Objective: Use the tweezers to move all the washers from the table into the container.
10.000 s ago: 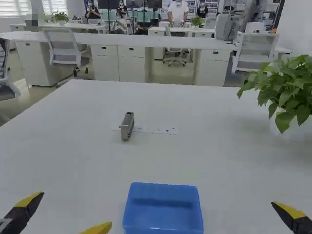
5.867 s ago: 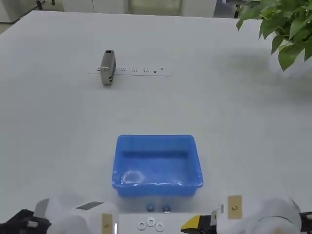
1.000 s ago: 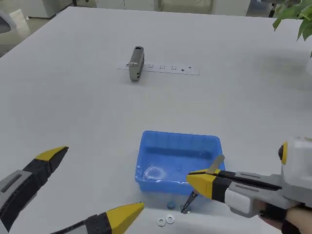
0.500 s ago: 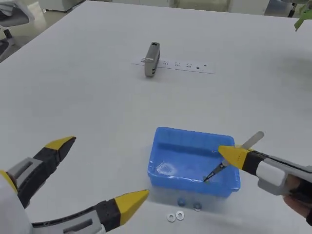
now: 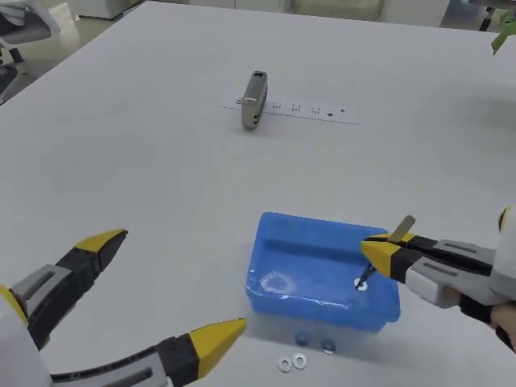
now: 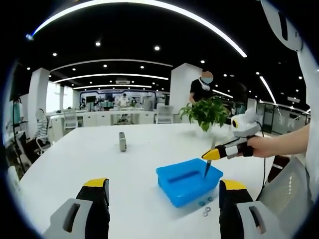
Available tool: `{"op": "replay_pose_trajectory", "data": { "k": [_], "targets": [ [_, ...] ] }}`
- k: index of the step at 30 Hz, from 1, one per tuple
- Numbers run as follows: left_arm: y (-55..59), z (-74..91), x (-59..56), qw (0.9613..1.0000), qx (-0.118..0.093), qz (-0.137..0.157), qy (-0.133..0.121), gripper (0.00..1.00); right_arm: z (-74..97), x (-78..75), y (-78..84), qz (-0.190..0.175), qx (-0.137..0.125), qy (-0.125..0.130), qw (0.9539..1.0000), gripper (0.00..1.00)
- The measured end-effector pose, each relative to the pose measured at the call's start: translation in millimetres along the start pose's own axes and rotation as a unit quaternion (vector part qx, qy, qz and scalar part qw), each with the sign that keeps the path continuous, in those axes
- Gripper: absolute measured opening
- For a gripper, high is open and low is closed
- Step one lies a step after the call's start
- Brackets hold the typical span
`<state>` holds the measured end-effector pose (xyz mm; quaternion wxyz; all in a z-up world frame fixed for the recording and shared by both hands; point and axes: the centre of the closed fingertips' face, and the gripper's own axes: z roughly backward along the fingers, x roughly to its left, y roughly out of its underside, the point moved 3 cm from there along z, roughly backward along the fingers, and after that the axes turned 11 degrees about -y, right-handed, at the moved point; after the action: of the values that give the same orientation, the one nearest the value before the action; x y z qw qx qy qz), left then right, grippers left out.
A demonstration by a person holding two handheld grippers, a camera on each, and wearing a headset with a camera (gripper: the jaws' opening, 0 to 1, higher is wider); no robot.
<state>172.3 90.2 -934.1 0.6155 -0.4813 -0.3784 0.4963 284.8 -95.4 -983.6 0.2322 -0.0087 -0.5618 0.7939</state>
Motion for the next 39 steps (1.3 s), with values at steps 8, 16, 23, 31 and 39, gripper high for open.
{"op": "replay_pose_trajectory", "data": {
  "k": [8,16,23,31,39],
  "targets": [
    [2.1,-0.1,0.7,1.0000,0.003,-0.002,0.001,0.93,-4.2,-13.9,9.6,0.007,0.009,0.004,0.9999,0.02],
    [5.3,-0.2,1.5,1.0000,0.009,-0.002,0.003,0.92,-6.0,-15.0,12.3,0.006,0.005,-0.006,1.0000,0.02],
    [7.4,-0.4,2.8,0.9999,0.011,-0.004,0.002,0.92,-6.5,-13.6,14.6,0.026,0.010,-0.008,0.9996,0.03],
    [9.5,-0.3,5.3,0.9999,0.013,-0.005,0.000,0.92,0.6,-8.2,6.5,0.021,-0.019,-0.009,0.9996,0.03],
    [8.2,-0.6,7.6,0.9999,0.009,-0.001,-0.006,0.92,11.3,12.4,-18.5,-0.001,-0.089,-0.029,0.9957,0.03]
  ]
}}
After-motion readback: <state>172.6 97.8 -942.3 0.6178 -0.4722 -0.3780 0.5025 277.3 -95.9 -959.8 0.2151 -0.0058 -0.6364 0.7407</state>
